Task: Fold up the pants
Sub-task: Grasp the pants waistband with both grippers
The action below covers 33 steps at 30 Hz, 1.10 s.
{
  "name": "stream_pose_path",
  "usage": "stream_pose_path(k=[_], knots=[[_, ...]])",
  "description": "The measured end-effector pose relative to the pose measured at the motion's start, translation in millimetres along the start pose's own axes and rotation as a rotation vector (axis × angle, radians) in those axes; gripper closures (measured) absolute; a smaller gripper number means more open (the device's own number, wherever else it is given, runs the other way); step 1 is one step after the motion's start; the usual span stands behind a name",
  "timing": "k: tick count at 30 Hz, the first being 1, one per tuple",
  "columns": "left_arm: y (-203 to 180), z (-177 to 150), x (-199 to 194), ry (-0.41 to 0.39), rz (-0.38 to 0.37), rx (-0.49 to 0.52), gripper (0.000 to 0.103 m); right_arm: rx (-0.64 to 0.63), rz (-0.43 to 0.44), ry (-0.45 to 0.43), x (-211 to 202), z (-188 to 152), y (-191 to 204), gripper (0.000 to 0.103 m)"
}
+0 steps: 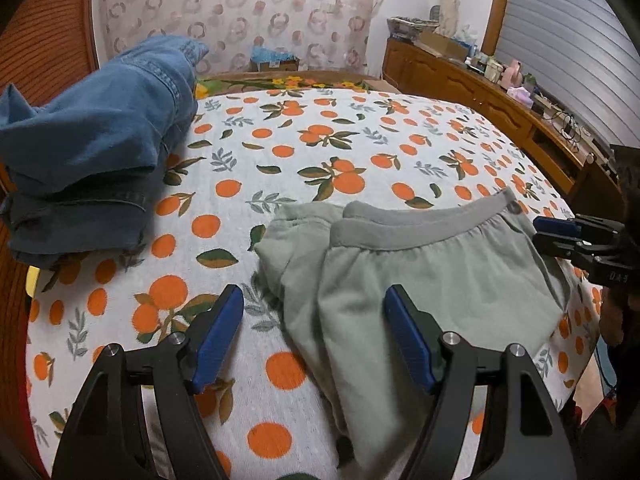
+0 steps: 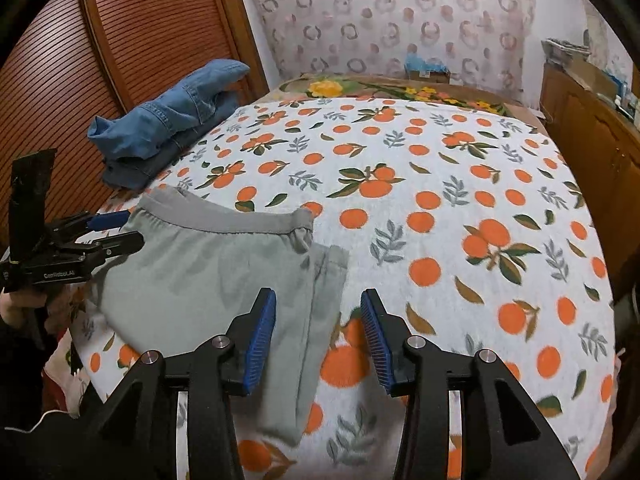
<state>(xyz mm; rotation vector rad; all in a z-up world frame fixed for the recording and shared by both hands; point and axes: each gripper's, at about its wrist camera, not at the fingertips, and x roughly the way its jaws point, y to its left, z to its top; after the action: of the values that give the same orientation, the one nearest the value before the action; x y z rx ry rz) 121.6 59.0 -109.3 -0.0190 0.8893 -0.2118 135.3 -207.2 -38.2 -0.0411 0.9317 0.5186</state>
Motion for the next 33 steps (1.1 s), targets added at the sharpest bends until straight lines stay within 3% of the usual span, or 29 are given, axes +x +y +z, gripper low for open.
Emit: stream_pose_path(k=[12, 17, 26, 33], knots=[[9, 9, 12, 0.013, -0.035, -0.043, 0.029, -0.021, -0.021, 0.023, 18, 9, 3, 0.057], [9, 11, 12, 0.008, -0.08, -0.057, 0.048, -0.029, -0.021, 0.02, 21, 12, 6, 0.057], [10, 14, 15, -0.001, -0.095, -0.075, 0.062, -0.065, -0.032, 0.017, 28, 14, 12, 0.058], [6, 15, 14, -0.005, -0.094, -0.056, 0.078, -0.052, 0.03, 0.024, 29, 14, 10, 0.086]])
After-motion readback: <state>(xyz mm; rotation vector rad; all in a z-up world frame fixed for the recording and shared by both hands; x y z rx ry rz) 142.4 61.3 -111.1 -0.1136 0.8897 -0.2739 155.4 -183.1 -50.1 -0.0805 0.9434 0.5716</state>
